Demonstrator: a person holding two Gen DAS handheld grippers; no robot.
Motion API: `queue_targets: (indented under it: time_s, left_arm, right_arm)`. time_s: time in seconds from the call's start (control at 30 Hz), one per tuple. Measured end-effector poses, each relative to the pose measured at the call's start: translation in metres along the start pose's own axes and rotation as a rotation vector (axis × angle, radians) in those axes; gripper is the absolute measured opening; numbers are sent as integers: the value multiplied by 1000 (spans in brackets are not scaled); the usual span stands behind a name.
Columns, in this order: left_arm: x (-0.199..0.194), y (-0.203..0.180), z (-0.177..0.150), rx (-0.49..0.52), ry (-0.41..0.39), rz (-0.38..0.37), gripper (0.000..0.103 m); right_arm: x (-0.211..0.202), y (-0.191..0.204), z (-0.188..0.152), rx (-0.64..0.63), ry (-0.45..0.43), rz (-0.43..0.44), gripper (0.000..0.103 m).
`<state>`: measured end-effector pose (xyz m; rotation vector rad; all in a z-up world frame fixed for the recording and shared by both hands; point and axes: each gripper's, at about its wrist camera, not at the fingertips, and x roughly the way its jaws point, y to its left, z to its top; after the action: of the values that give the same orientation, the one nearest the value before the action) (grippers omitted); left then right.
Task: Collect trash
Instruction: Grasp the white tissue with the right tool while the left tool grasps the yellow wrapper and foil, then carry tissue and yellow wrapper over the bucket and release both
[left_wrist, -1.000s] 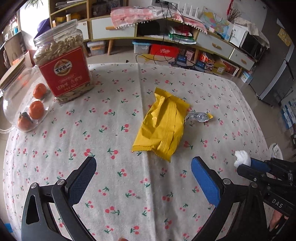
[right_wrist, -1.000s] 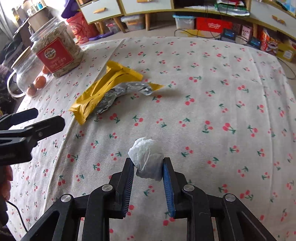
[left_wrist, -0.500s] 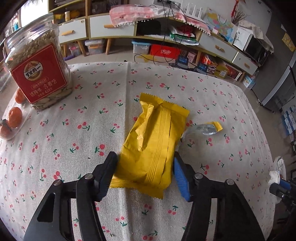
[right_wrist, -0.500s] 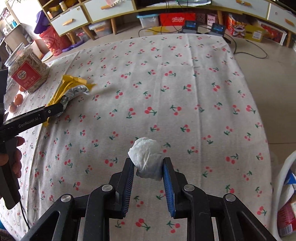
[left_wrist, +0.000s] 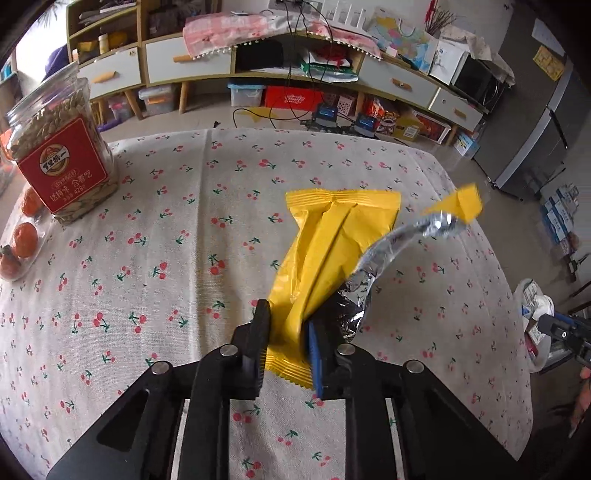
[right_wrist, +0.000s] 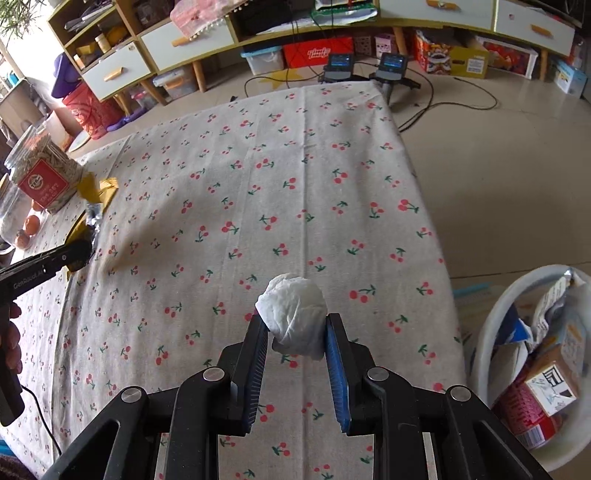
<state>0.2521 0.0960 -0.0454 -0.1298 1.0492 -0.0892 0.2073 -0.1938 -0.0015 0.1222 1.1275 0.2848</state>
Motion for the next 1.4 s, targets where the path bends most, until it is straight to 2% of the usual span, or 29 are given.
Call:
queue_targets:
  time_s: [0.37, 0.7, 0.9, 1.07, 1.27, 1.4]
  left_arm:
    - [-23, -73, -27, 126, 8, -59, 12]
    - [-49, -176, -52, 279, -19, -186, 12]
    - [-34, -231, -60, 291, 28, -276, 12]
    - [-19, -277, -57, 311, 77, -342, 12]
    - [-4, -329, -55, 373, 110, -402, 12]
    - [13, -347, -52, 348, 148, -427, 12]
  right_arm:
    - [-47, -75, -21, 139, -44, -30, 28]
    - [-81, -164, -50, 290, -51, -88, 29]
    - [-85, -208, -64, 368, -36, -127, 31]
    - [-85, -230, -75, 437, -18, -115, 31]
    - [-92, -242, -82, 466, -19, -99, 31]
    - [-96, -247, -86, 476, -25, -97, 31]
